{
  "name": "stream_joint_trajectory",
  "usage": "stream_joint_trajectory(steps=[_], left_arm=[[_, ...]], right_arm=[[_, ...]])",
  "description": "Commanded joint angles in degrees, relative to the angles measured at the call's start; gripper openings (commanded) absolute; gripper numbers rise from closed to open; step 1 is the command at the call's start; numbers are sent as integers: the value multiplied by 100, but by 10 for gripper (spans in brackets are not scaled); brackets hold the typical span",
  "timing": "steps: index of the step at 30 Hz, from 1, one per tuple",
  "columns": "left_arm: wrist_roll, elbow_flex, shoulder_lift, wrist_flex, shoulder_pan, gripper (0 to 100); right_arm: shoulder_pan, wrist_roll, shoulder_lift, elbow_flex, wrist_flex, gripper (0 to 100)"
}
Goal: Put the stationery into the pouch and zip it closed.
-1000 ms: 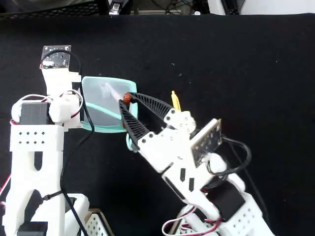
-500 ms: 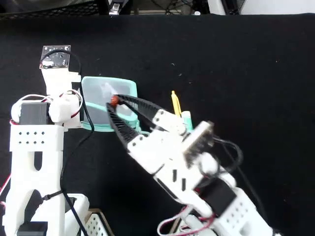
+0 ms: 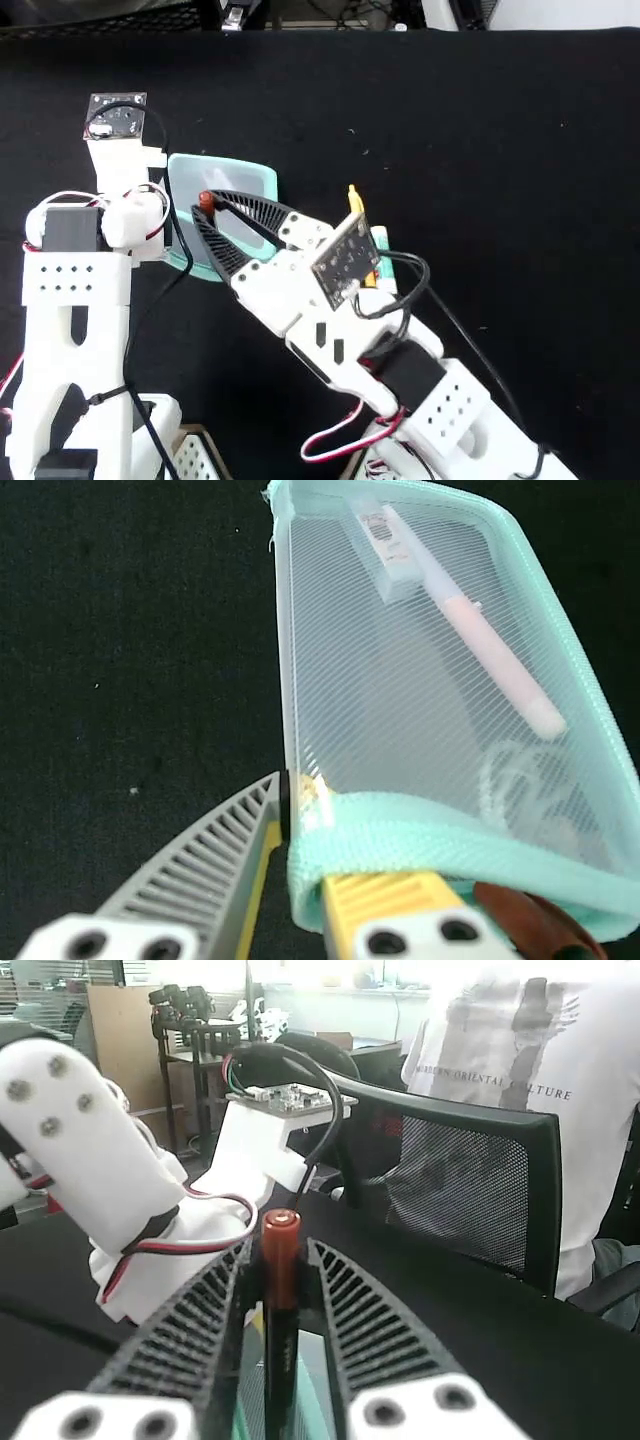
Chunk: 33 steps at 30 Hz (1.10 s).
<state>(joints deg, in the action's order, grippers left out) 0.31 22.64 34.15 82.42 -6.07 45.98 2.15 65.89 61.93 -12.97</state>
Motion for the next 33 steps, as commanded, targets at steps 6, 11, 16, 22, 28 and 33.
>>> stream_joint_trajectory(steps=[6, 11, 16, 22, 28, 33], left_arm=[[-44, -66, 0, -62, -31, 30], [-44, -66, 0, -62, -22, 30], [-44, -66, 0, -70, -22, 30], [-44, -66, 0, -79, -22, 30], [-44, -48, 0, -79, -22, 30], [-44, -40, 0, -79, -22, 30]], right_arm=[[53, 1231, 725, 479, -545, 14], [53, 1776, 1042, 532, -1064, 14], [114, 1829, 1059, 998, -1108, 14], [325, 1591, 1051, 1279, -1143, 112], [281, 1029, 1051, 1226, -1178, 167], [273, 1020, 1112, 470, -1987, 167]])
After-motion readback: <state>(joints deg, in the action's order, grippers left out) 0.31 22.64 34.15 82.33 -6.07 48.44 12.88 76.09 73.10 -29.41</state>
